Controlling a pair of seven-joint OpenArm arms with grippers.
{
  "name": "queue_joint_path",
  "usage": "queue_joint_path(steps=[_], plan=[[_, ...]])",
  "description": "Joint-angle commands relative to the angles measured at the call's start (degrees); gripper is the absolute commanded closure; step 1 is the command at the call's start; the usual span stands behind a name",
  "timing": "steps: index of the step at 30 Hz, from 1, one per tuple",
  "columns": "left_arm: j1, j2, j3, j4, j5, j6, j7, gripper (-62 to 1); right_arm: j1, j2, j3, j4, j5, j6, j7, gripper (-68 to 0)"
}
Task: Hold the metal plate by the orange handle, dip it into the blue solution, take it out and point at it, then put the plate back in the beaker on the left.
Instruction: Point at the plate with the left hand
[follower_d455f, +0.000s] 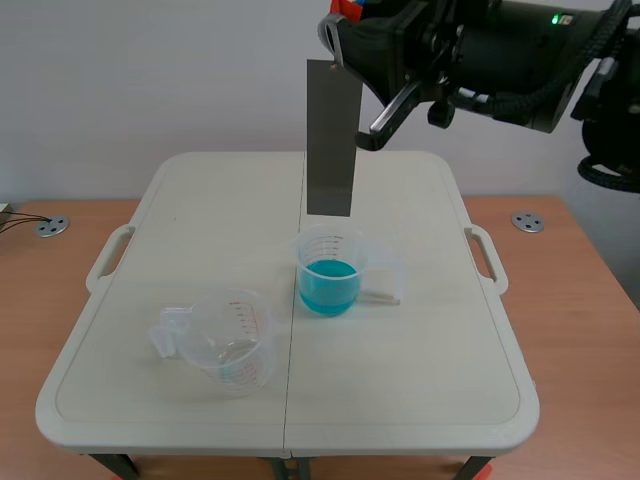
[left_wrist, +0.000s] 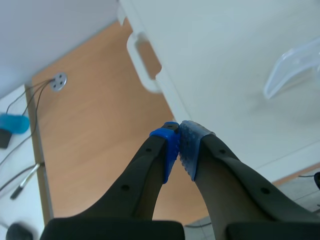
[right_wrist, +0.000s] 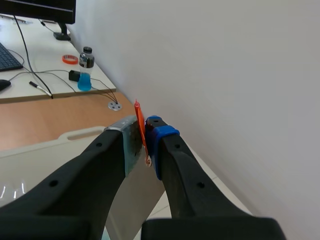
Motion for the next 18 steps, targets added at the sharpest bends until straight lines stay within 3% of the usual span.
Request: queue_joint_path(steps=[1,5,13,18], plan=[[-1.64,0.0,1.51,0.57,-0.42,-2.14,-0.66,-2.9,2.45,0.15,0.48,-1.05,0.63,-0.39,1.14,-1.1],[-6.01,0.02,5.4,0.57,-0.37,-6.38,-0.66,-2.9,3.74,0.13,0.35,-3.02,0.61,-0.33,1.16,-1.1],[-15.26,1.22,14.38,0.55,0.22,-8.22,-0.66,-2.9,4.98,-0.15,0.33,-5.7,0.63,2.19,1.33,-1.1],[-21.0,4.37,20.2,0.26,5.18,-9.03,-0.63,-2.9,5.53,-0.15,-0.2,-6.19,0.59,2.21,1.29,-1.1]])
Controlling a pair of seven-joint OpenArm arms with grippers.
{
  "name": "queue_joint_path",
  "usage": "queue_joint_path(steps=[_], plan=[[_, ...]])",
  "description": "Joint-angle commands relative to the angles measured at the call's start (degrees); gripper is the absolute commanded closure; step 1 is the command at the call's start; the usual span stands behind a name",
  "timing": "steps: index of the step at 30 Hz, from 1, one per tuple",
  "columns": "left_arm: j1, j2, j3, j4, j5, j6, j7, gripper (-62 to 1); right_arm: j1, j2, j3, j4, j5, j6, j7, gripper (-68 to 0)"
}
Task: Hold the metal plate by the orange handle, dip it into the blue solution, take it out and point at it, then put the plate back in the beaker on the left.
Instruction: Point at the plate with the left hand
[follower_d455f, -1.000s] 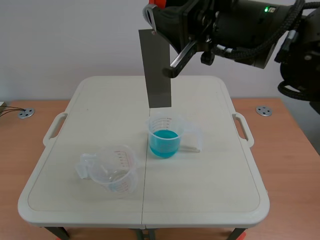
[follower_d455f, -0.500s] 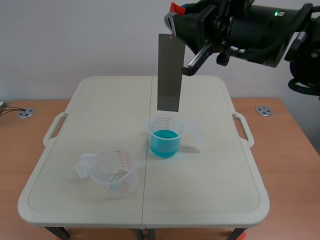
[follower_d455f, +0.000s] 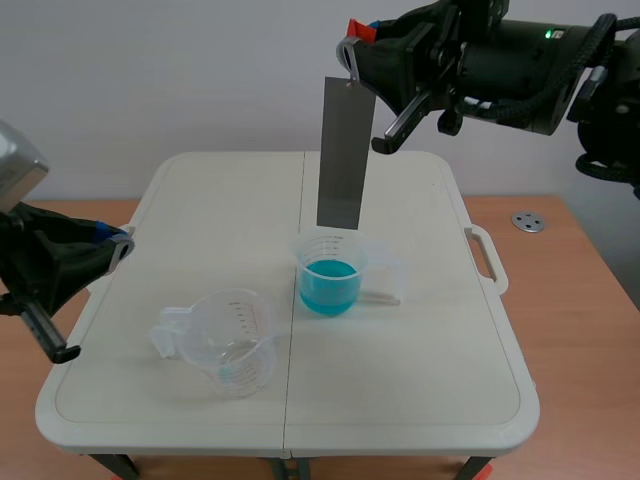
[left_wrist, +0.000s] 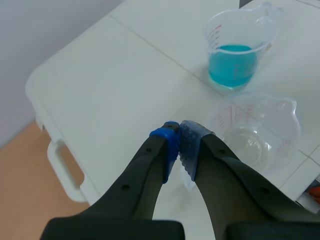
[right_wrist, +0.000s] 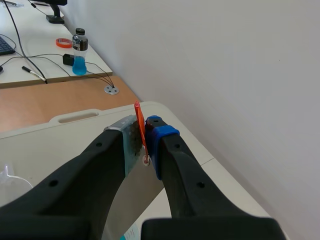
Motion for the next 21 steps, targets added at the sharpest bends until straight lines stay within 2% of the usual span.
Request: queue_joint_path(steps=[1,6,13,21], plan=[[-1.7,1.88,1.33,-0.11,1.25,-0.42,-0.66,-2.9,2.49,0.0,-0.68,0.22,0.61,-0.17,1.11,-1.1],[-6.84,6.4,6.88,-2.58,7.02,-0.52,-0.63,-2.9,4.0,-0.02,-3.19,-0.96,0.63,-0.2,1.11,-1.1],[-12.92,10.78,12.02,-6.43,14.19,-0.5,-0.66,-2.9,4.26,-0.02,-3.43,-1.44,0.61,-0.22,1.11,-1.1],[-17.97,14.84,13.4,-10.67,18.62,-0.35,-0.55,-2.9,4.26,-0.02,-3.43,-1.44,0.61,-0.22,1.11,-1.1]])
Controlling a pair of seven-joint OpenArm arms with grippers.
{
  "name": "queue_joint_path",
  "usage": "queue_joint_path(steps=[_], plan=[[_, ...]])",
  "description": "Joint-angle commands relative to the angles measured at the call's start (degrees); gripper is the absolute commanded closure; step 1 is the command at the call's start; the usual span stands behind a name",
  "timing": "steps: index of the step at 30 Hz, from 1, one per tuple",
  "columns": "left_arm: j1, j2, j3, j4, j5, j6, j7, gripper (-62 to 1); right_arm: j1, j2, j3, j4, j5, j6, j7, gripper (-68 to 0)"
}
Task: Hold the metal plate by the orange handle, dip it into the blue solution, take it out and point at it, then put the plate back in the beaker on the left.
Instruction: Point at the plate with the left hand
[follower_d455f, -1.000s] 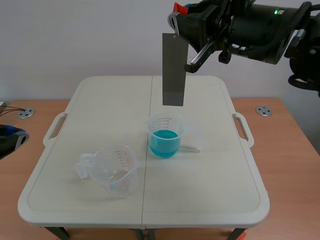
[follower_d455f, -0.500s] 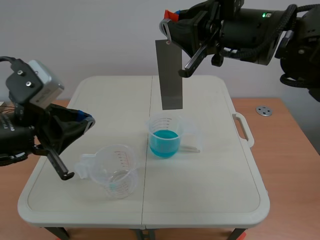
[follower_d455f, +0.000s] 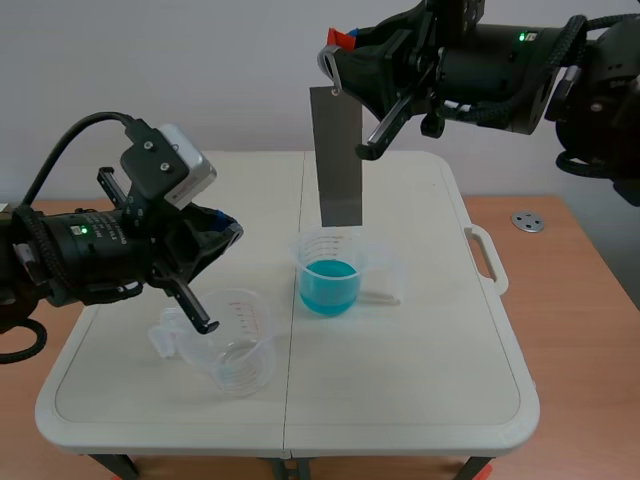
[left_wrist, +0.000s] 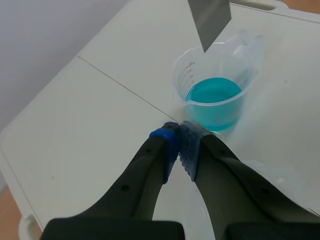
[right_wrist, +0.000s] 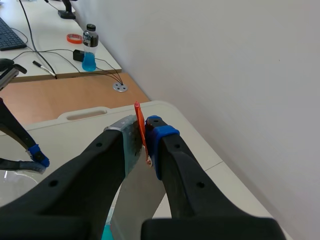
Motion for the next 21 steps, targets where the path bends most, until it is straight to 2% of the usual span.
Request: queue_joint_path(steps=[1,5,12,21], plan=[[-1.09,0.83,-0.37,-0.04,0.94,0.04,-0.68,-2.9,1.44,-0.02,0.55,0.39,0.61,-0.22,1.11,-1.1],[-3.26,2.69,-0.2,-3.04,3.58,0.04,-0.63,-2.9,1.44,-0.02,0.55,0.39,0.61,-0.22,1.11,-1.1],[-7.5,4.37,2.14,-8.28,3.78,-0.13,-1.03,-2.9,1.42,-0.02,0.55,0.39,0.61,-0.22,1.11,-1.1],[-10.25,6.1,5.62,-10.29,7.15,0.02,-1.03,-2.9,1.42,-0.15,0.55,0.39,0.61,-0.22,1.07,-1.1]])
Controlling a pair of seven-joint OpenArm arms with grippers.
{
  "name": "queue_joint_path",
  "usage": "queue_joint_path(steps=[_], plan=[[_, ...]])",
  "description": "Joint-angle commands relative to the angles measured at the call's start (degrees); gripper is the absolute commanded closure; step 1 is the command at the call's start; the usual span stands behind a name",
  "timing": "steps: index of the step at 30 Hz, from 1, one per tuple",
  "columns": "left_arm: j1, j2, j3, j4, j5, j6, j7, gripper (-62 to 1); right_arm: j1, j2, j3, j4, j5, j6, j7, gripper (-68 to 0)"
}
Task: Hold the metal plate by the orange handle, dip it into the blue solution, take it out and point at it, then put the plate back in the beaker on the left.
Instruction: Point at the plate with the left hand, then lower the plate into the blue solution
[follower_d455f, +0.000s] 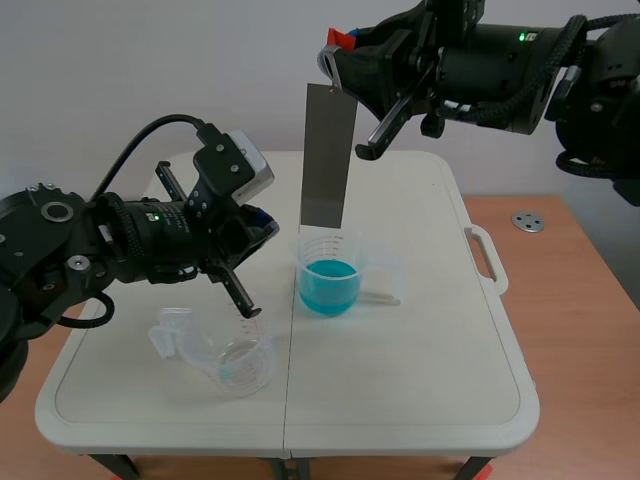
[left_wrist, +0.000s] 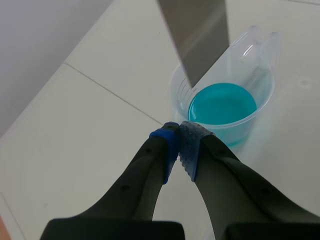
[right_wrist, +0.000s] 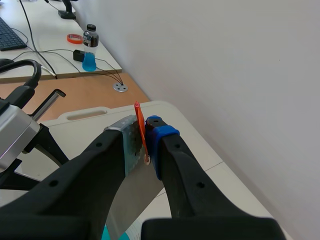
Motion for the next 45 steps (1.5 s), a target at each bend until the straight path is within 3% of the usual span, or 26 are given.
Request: queue_joint_path(steps=[1,17,26,38,45], plan=[[-0.52,0.81,0.09,0.7,0.72,0.07,-0.57,-2.9,1.42,-0.15,0.55,0.39,0.61,-0.22,1.03,-1.1],[-0.61,0.61,0.72,0.72,0.37,0.35,-0.55,-2.9,1.42,-0.15,0.55,0.39,0.61,-0.22,0.66,-1.1],[5.44,-7.5,-4.74,2.82,-5.9,9.01,-3.34,-2.9,1.4,-0.15,0.55,0.39,0.61,-0.22,0.37,-1.1],[23.82,-23.43,-21.68,7.5,-19.47,9.16,-9.42,-2.9,1.4,-0.15,0.55,0.39,0.63,-0.22,0.07,-1.1],[37.27,-28.33,-29.0,7.5,-22.29,10.62,-11.06,-2.9,1.38,-0.15,0.55,0.39,0.61,-0.22,-0.46,-1.1]])
